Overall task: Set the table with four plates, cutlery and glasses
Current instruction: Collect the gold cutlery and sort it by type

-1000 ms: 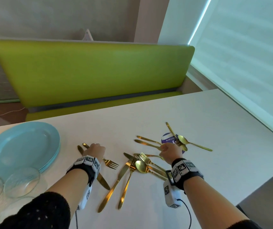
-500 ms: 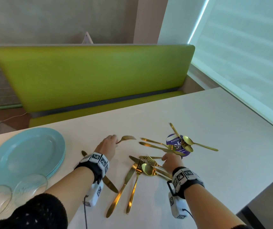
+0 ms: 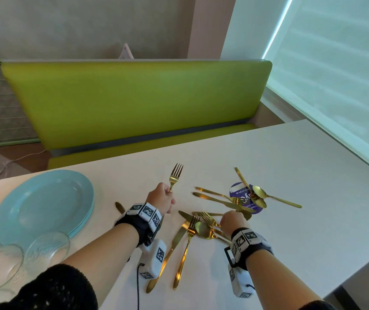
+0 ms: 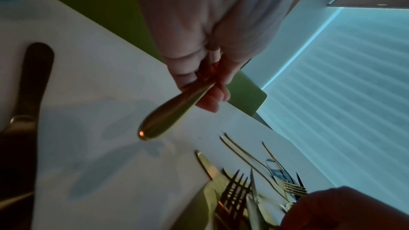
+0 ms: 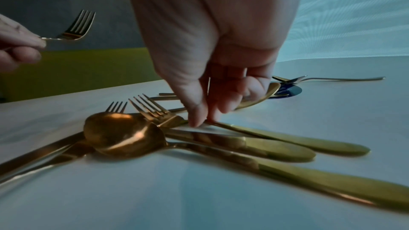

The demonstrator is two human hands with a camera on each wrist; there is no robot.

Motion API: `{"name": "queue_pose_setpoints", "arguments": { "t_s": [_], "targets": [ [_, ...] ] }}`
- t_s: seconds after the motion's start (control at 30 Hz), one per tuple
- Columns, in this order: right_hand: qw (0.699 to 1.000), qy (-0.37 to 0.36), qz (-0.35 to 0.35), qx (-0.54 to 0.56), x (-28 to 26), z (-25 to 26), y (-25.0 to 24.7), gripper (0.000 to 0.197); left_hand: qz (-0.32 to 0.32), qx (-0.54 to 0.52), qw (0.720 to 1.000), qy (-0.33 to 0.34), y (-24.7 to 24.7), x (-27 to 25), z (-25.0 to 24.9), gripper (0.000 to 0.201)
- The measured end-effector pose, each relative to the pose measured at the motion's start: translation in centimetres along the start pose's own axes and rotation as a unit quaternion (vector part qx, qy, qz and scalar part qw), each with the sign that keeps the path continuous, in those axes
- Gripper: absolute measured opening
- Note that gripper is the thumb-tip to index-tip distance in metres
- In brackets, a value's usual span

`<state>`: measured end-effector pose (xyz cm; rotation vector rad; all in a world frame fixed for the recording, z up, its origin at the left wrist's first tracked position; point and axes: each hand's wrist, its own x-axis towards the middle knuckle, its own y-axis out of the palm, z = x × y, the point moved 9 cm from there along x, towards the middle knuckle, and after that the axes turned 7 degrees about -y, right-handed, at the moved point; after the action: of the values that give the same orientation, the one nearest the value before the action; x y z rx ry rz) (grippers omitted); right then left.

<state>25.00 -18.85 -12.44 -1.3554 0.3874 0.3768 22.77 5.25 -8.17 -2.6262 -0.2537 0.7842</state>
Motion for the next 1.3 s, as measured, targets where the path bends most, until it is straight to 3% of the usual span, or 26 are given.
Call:
{"name": "queue_pose_setpoints", "arguments": {
  "t_s": [0.23,0.37,0.53,0.67,0.8,0.97,1.13,1.23,1.3],
  "targets": [
    [0.997,-0.006,-0.024,-0.071,0.0,0.3,-0.3,0.027,0.014,-0.048,0.999,-0.015,0.4,-0.2,0.3,0.016],
    [0.998,-0.016,-0.046,-0.026,-0.5,1.5,-2.5,0.025,0.033,-0.082,0.996,-0.016,0.9,-0.4,0.1,0.011],
    [0.975,-0.083,-0.098,0.18,-1.2,5.4,-6.7,0.016,0.067,-0.135,0.988,-0.035,1.8,-0.5,-0.1,0.012],
    [0.917,-0.058,-0.011,0.395,-1.9,8.2,-5.6,0.013,0.104,-0.163,0.98,-0.045,2.8,-1.0,-0.5,0.01],
    [0.881,-0.031,0.026,0.471,-2.5,9.5,-4.0,0.014,0.143,-0.188,0.97,-0.057,3.2,-1.5,-0.7,0.009],
    [0.881,-0.022,0.032,0.471,-2.8,10.5,-3.0,0.006,0.187,-0.21,0.957,-0.075,3.5,-2.2,-0.2,0.015],
    [0.875,-0.012,0.014,0.484,-2.6,10.8,-2.0,0.008,0.183,-0.171,0.967,-0.053,3.4,-2.5,0.3,0.012],
    [0.89,-0.025,0.001,0.456,-2.7,10.6,-2.0,0.014,0.171,-0.145,0.973,-0.05,2.9,-2.6,0.8,0.013],
    [0.919,-0.021,-0.002,0.393,-3.0,10.2,-1.9,0.015,0.145,-0.123,0.98,-0.053,2.2,-2.2,1.2,0.017]
  ]
}}
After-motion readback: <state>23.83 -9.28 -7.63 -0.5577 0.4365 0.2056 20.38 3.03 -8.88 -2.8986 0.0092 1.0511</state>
